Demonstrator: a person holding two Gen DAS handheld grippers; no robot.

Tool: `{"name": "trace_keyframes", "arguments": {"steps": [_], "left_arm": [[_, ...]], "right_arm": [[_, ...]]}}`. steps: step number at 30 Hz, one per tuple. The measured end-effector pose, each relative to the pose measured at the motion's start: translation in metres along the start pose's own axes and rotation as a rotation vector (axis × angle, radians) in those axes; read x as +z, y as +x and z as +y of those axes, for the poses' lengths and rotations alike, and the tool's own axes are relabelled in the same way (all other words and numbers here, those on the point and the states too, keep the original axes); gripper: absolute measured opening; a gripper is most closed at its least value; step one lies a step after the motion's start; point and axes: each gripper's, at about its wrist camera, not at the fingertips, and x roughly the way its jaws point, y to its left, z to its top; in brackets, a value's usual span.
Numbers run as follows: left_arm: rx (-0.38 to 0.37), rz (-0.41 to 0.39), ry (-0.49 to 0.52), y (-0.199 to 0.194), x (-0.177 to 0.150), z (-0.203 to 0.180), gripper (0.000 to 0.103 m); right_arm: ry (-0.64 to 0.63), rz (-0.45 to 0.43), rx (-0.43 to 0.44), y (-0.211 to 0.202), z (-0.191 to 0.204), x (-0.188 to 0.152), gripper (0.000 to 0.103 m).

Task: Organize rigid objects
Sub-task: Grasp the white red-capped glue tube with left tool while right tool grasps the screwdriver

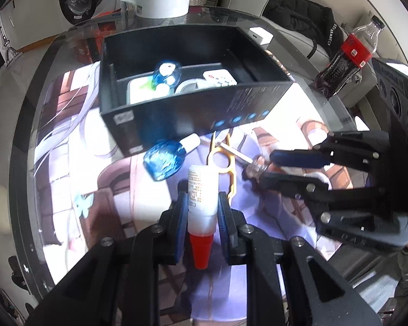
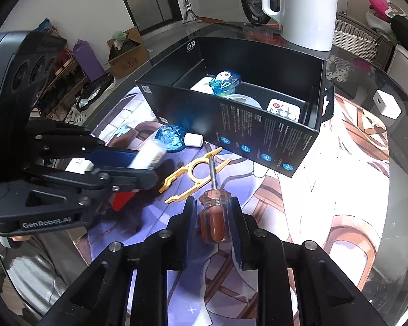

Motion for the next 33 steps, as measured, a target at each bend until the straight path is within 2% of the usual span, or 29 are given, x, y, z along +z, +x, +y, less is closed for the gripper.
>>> {"name": "trace_keyframes", "arguments": {"steps": [5,11,14,16,17,21,23,24,25,33], "left_arm": [[0.030,0.042,0.011,0.012,-0.015,0.004,0.019],[0.035,0.026,0.032,0.009,-0.023,0.001,0.023],[0.033,0.023,0.049,0.008,-0.025,-0.002,0.032],[0.022,0.025,0.062,0.008,-0.026,-0.006,0.046],[0.030,0.024,0.067,0.009,-0.027,-0.009,0.046],[0.062,0.025,0.088,0.011,-0.027,-0.014,0.044],[0.074,0.024,0.088,0.011,-0.026,-0.014,0.036],[0.093,0.021,0.097,0.011,-0.026,-0.014,0.024],[0.099,0.021,0.106,0.011,-0.026,-0.014,0.021],[0.056,0.021,0.100,0.010,-0.024,-0.016,0.019]], "right_arm": [[-0.001,0.014,-0.011,0.006,0.002,0.000,0.030],[-0.003,0.051,-0.022,0.015,0.004,-0.001,0.031],[-0.013,0.052,-0.035,0.018,0.008,-0.003,0.031],[-0.012,0.053,-0.035,0.019,0.009,-0.003,0.032],[-0.014,0.054,-0.039,0.022,0.008,-0.001,0.032],[-0.020,0.055,-0.044,0.023,0.009,-0.001,0.031],[-0.022,0.056,-0.044,0.023,0.010,-0.002,0.031],[-0.021,0.056,-0.044,0.023,0.010,-0.001,0.030],[-0.021,0.057,-0.041,0.024,0.010,-0.001,0.028],[-0.062,0.041,-0.045,0.015,0.021,-0.002,0.027]]}}
